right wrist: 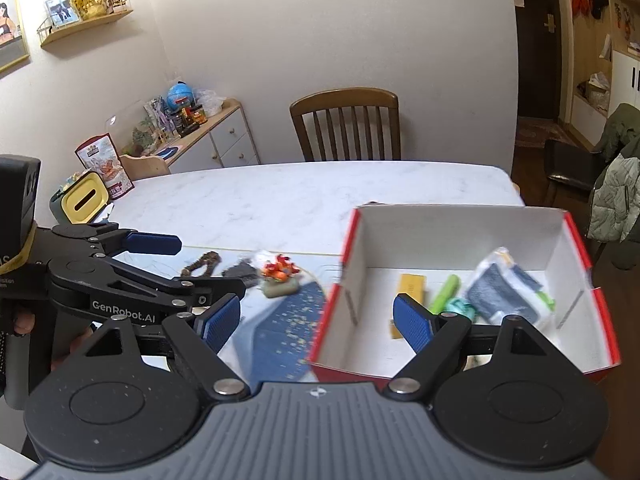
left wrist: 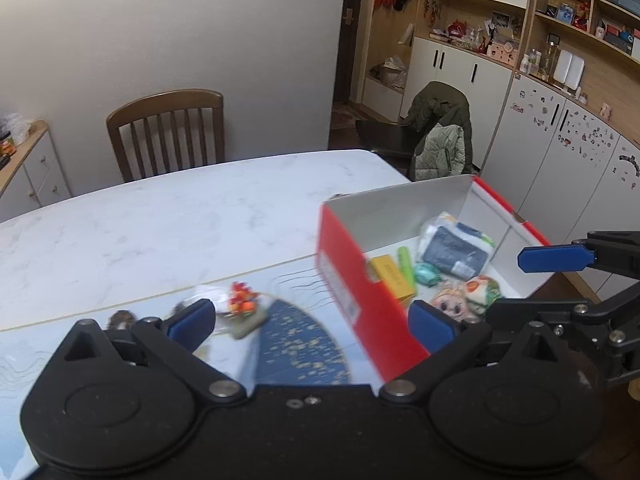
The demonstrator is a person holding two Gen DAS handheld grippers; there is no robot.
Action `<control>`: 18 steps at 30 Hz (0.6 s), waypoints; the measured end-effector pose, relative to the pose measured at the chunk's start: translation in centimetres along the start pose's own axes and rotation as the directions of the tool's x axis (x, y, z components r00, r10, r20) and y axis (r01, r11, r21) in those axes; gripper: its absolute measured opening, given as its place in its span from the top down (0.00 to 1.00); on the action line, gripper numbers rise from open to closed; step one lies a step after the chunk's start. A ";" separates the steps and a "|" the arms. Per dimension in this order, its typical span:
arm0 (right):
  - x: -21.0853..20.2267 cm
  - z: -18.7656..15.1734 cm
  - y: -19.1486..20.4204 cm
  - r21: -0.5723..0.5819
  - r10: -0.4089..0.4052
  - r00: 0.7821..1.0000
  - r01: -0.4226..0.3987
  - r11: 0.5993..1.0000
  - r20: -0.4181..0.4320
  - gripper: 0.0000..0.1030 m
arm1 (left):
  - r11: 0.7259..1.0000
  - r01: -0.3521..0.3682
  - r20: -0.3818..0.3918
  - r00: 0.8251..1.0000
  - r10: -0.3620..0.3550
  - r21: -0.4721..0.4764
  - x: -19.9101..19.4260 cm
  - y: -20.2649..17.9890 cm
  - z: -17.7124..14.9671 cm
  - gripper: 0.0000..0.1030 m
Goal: Organize objects
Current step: 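Move both open tools back from the shoebox to the table items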
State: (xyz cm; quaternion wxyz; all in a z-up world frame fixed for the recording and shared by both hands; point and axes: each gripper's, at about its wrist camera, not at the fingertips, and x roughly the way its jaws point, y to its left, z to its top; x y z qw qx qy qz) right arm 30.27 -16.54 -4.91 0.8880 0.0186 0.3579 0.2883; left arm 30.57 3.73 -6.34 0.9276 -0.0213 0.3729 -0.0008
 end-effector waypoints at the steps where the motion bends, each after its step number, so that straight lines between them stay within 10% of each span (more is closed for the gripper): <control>1: 0.3 0.0 0.7 0.001 0.000 1.000 0.000 1.000 -0.002 0.19 | 1.000 0.003 -0.001 1.000 -0.003 -0.005 -0.1 0.7 -0.2 0.01; 18: 6.4 -0.6 8.8 0.039 -0.048 0.995 0.052 0.998 -0.088 0.19 | 0.996 -0.029 -0.002 1.000 0.029 -0.080 0.9 14.3 -2.3 0.00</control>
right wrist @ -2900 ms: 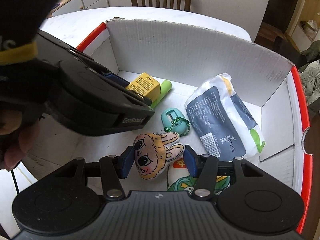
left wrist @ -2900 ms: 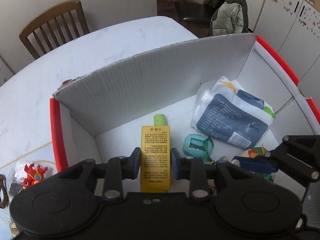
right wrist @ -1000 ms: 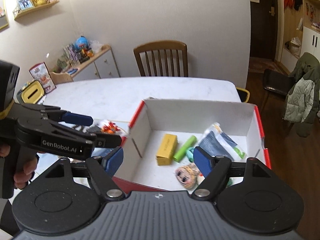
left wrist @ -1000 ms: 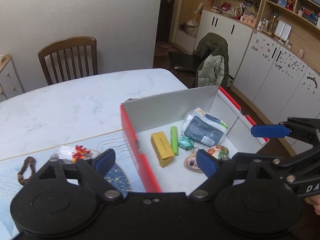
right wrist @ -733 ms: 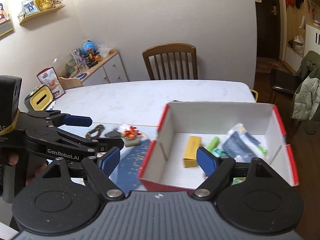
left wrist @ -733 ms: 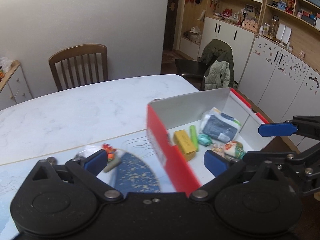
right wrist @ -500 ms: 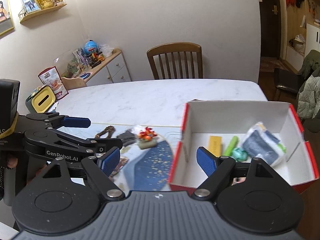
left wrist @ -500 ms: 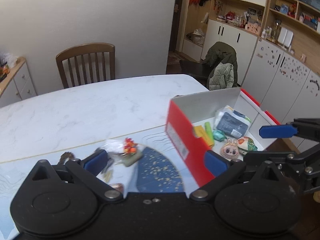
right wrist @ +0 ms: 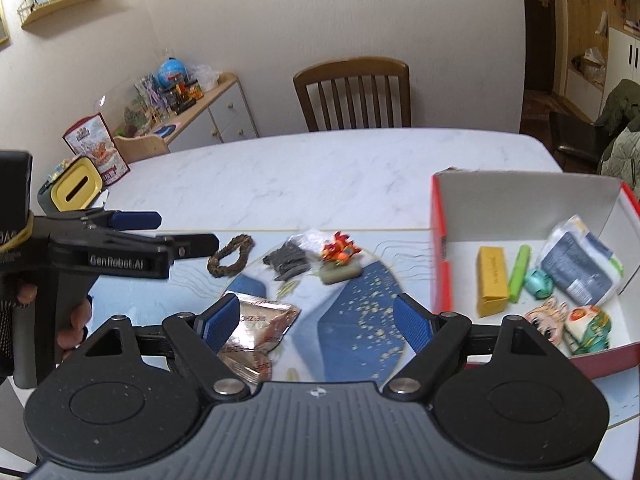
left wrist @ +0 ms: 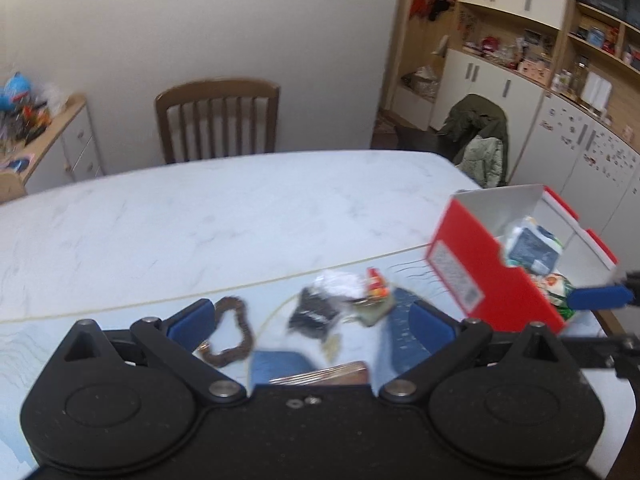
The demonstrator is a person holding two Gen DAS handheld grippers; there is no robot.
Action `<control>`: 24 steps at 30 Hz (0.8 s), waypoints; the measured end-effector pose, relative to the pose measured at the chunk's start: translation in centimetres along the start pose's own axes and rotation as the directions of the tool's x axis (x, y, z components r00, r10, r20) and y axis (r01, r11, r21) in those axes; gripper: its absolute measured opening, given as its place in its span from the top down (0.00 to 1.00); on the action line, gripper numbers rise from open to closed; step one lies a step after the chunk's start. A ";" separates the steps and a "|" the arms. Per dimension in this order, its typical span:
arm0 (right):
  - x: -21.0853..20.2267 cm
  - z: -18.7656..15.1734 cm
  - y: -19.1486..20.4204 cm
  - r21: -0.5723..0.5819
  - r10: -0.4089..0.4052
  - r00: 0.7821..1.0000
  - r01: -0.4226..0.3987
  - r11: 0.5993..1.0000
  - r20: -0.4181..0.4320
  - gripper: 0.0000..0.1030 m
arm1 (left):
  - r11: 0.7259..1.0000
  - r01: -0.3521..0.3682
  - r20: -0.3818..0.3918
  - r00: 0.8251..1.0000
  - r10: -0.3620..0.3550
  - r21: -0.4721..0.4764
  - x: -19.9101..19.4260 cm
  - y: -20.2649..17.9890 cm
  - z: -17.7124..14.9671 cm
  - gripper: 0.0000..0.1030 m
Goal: Organize objects
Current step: 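Move both open tools back from the shoebox to the table items, then grasp the brown bead bracelet with the left tool while the right tool grasps the silver foil bag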
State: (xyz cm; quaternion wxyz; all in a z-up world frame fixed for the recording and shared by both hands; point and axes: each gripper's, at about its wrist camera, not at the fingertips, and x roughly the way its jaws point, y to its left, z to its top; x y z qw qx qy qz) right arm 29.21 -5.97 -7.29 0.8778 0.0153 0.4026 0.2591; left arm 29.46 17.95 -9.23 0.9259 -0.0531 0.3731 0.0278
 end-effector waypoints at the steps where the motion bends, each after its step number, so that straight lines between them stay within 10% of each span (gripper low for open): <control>1: 0.4 0.0 0.5 0.001 -0.002 1.000 0.002 1.000 -0.008 0.19 | 1.000 -0.006 -0.016 1.000 0.006 -0.018 0.4 0.8 0.0 0.00; 24: 13.2 -1.0 9.5 -0.043 -0.073 0.975 0.066 0.997 -0.209 0.19 | 0.995 -0.076 -0.127 0.990 0.068 -0.057 9.4 8.6 -2.2 0.01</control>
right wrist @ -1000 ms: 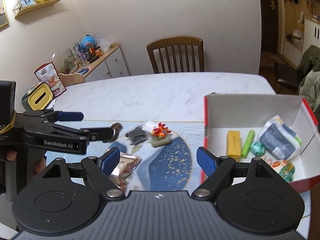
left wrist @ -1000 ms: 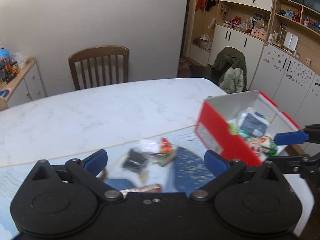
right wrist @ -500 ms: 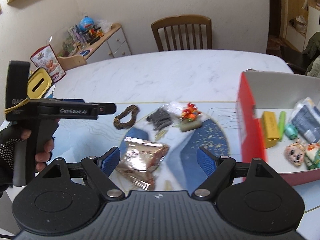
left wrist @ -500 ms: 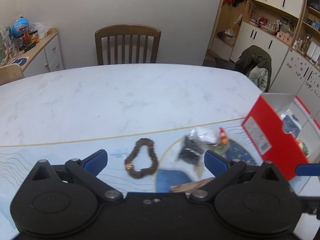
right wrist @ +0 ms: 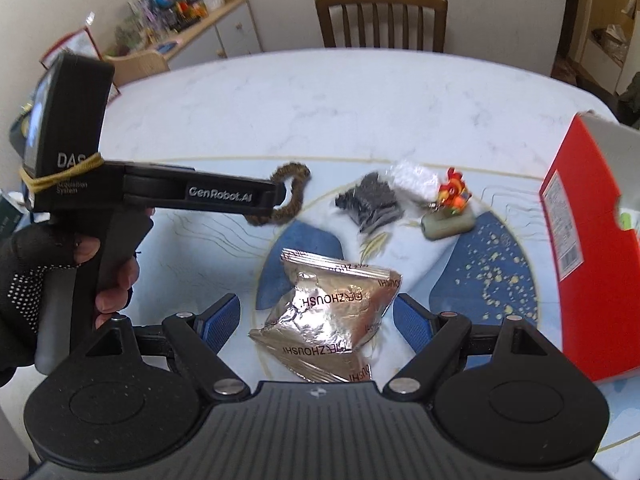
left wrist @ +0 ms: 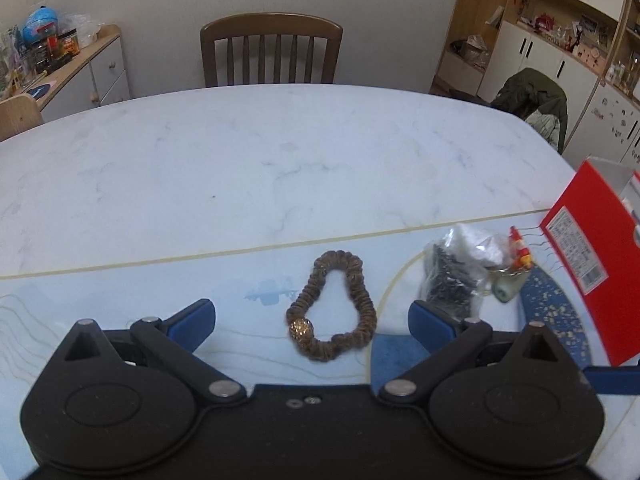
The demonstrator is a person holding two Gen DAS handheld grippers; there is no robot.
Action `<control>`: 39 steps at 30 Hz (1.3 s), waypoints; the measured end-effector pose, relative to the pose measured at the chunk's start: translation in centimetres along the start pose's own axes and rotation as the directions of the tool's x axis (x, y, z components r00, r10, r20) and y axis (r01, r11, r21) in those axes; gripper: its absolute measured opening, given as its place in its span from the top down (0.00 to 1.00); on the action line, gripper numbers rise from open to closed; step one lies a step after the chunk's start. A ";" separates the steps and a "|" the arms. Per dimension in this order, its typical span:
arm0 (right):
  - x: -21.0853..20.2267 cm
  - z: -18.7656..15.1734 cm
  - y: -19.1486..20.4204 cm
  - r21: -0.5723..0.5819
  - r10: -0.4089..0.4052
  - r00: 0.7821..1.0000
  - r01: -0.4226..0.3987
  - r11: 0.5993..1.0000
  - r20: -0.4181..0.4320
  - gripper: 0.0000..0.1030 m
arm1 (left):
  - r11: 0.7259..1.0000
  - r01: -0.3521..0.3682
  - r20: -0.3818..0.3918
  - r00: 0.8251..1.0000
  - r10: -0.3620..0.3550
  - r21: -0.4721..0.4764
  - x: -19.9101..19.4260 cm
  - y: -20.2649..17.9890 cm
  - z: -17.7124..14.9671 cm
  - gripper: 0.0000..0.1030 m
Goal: Organize objects
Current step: 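Grasp the brown bead bracelet with the left tool while the right tool grasps the silver foil bag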
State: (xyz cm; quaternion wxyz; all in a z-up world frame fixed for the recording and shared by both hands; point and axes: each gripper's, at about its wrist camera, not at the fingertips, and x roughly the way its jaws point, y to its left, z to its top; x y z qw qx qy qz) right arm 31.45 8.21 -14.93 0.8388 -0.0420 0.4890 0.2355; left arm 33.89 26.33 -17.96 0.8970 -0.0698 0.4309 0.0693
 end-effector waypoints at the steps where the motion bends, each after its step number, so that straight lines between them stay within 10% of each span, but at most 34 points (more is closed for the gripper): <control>1: 0.5 0.1 0.1 0.005 -0.007 1.000 0.007 1.000 -0.008 0.19 | 1.000 -0.004 -0.001 1.000 0.004 0.002 0.3 0.0 0.0 0.01; 20: 5.0 0.5 -0.4 0.077 -0.056 0.994 0.063 0.995 -0.099 0.19 | 0.996 -0.043 0.022 0.999 0.041 0.075 4.0 -0.8 -0.2 0.15; 33: 5.2 0.8 -0.6 0.099 -0.017 0.995 0.027 0.995 -0.097 0.35 | 0.996 -0.007 0.045 0.999 0.003 0.089 3.0 -1.5 -0.2 0.76; 39: 4.7 0.8 -0.3 0.083 -0.017 0.996 0.025 0.996 -0.088 0.50 | 0.996 0.001 0.029 1.000 -0.004 0.090 2.8 -1.6 -0.1 0.85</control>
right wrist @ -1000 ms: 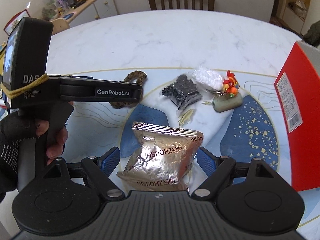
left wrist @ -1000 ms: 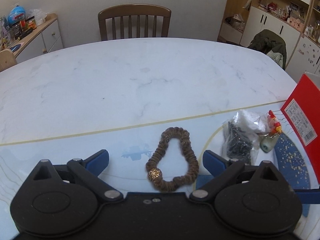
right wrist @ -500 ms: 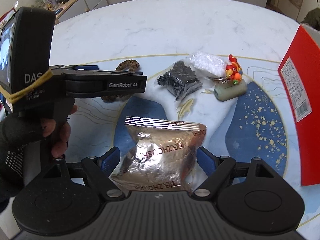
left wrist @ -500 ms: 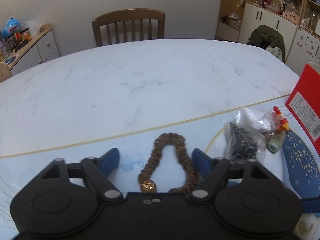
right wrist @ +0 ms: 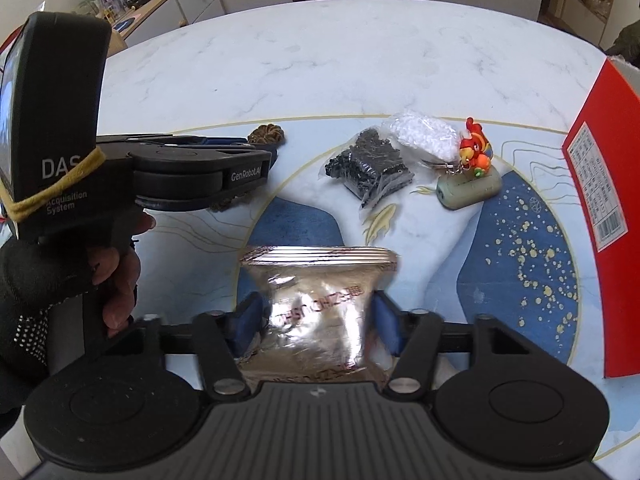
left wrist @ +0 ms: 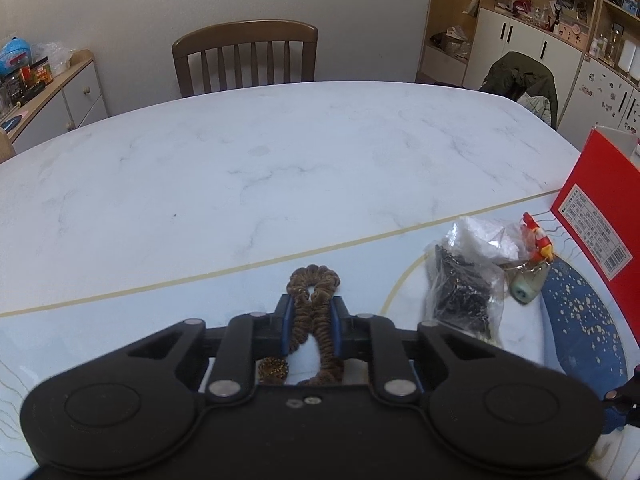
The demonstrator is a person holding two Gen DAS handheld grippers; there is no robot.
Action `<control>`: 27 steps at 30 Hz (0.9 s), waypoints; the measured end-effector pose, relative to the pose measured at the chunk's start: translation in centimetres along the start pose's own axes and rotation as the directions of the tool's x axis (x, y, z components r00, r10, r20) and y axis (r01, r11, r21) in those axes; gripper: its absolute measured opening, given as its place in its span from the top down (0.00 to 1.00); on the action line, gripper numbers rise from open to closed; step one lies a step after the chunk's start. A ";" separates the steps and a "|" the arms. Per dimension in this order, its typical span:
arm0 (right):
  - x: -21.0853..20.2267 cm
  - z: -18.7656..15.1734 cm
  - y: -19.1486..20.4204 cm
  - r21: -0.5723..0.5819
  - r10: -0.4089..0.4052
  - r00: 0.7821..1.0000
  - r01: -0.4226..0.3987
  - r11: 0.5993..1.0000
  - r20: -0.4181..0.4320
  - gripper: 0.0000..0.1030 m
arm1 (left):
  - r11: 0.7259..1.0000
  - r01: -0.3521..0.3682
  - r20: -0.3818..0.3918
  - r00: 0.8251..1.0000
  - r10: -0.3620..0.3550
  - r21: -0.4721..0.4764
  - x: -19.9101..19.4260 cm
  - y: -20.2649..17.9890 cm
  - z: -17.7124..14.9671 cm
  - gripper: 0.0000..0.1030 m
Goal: Organize objects
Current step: 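Grasp the brown bead bracelet with the left tool while the right tool grasps the silver foil bag, then carry the bracelet into the shoebox and open the left tool while the right tool drops the foil bag in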
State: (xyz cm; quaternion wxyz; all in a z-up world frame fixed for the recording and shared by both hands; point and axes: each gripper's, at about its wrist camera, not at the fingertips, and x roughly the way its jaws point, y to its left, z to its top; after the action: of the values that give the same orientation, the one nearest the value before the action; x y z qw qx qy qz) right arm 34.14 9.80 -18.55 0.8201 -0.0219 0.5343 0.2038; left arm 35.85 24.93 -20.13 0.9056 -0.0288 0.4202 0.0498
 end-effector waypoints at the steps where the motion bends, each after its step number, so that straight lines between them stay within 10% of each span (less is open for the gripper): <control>1: -0.2 0.0 0.0 0.003 0.004 1.000 -0.004 1.000 -0.002 0.50 | 1.000 0.002 -0.004 1.000 -0.002 -0.005 -0.1 0.0 0.0 0.85; 27: -9.7 -1.7 -5.5 0.042 0.058 0.994 -0.062 0.997 0.094 0.57 | 0.996 0.070 -0.015 0.997 -0.071 -0.052 -8.5 -3.2 -0.5 0.86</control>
State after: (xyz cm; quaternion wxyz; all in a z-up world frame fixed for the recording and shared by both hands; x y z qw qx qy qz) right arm 31.23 1.28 -11.69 0.8378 0.0220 0.5006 0.2169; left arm 30.38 21.18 -13.93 0.9022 -0.0673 0.4251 0.0283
